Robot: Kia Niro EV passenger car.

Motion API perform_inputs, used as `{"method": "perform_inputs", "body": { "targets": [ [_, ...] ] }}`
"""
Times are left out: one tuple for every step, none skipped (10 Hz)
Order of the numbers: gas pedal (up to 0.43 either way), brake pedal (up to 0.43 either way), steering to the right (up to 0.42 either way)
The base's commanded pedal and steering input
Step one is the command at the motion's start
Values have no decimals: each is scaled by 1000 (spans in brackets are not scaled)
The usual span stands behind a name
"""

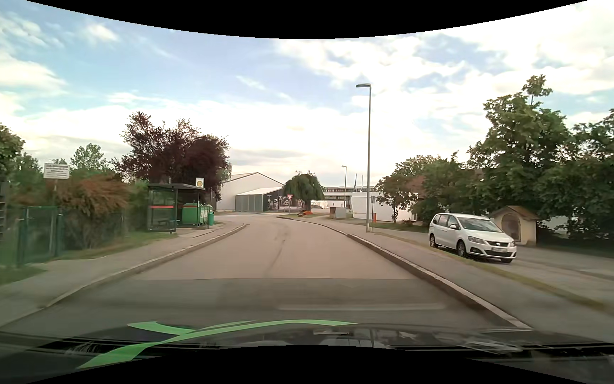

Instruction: Follow the waypoints while adhering to traffic rules and regulations

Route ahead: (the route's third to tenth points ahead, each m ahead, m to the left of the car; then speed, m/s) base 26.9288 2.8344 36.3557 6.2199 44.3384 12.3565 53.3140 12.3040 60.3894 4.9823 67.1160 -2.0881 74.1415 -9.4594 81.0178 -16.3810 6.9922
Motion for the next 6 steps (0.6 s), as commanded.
{"method": "perform_inputs", "body": {
  "targets": [
    [39, 0, -41],
    [39, 0, -40],
    [39, 0, -37],
    [39, 0, -33],
    [39, 0, -30],
    [39, 0, -29]
  ]
}}
